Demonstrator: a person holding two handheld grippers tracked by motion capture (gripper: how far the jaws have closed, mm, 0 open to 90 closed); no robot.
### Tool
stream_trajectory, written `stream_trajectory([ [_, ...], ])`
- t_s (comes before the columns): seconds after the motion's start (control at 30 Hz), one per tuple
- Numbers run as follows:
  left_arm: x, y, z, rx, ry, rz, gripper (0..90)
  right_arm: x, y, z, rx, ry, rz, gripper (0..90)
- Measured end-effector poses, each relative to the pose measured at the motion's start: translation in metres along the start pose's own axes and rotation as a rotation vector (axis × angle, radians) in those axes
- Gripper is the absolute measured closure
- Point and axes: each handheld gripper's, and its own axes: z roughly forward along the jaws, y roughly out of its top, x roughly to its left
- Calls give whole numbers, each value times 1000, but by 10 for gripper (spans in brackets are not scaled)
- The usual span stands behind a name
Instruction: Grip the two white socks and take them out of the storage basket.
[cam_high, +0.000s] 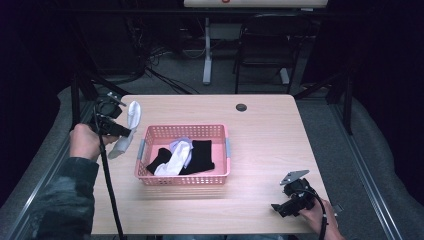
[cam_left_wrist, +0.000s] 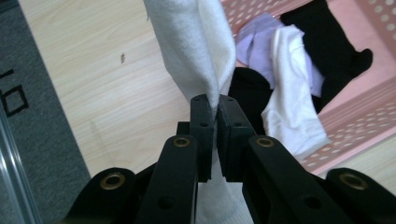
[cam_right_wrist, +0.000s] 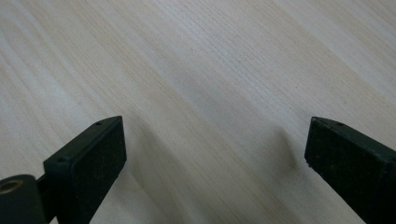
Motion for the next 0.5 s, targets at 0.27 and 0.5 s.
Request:
stream_trajectory([
  [0.27, 17, -14, 0, 6, 32, -41, 860, 0, 0, 0, 0, -1, 0, 46],
  [0.5, 30, -27, 10, 29, 53, -68, 860, 0, 0, 0, -5, -1, 2, 46],
])
